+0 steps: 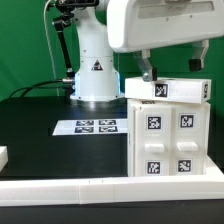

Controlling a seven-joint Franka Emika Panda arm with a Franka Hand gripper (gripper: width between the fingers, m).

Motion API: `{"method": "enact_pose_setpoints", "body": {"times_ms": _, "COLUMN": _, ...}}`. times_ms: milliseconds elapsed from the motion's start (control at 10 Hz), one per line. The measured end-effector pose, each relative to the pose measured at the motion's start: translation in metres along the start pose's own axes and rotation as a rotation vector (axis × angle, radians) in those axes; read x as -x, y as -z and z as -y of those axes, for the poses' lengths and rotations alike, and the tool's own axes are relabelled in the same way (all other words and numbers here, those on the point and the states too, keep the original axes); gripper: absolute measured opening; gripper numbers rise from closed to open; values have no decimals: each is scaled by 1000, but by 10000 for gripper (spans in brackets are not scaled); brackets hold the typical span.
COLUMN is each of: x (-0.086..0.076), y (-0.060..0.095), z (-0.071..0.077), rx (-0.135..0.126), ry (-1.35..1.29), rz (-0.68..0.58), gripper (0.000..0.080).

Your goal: Assemble cabinet

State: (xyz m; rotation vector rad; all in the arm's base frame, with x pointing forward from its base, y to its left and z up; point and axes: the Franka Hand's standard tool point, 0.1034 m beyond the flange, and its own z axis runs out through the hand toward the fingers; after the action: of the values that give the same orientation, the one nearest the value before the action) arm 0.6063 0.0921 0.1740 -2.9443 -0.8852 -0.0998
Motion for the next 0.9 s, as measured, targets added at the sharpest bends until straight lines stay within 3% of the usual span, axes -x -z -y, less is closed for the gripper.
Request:
{"method": "enact_pose_setpoints", "body": {"times_ms": 400, "x": 5, "y": -3, "z": -3, "rx": 2, "ry": 233, "rz": 12, "gripper": 797}}
{"method": "enact_pose_setpoints", "body": {"times_ms": 800, "x": 11, "y": -12, "z": -6, "rx": -5, "ry": 234, "rz": 25, "gripper": 797}}
{"method": "enact_pose_setpoints", "body": {"times_ms": 900, "x": 12, "y": -12, "z": -6, "rx": -5, "ry": 226, "rz": 26, "gripper": 696}}
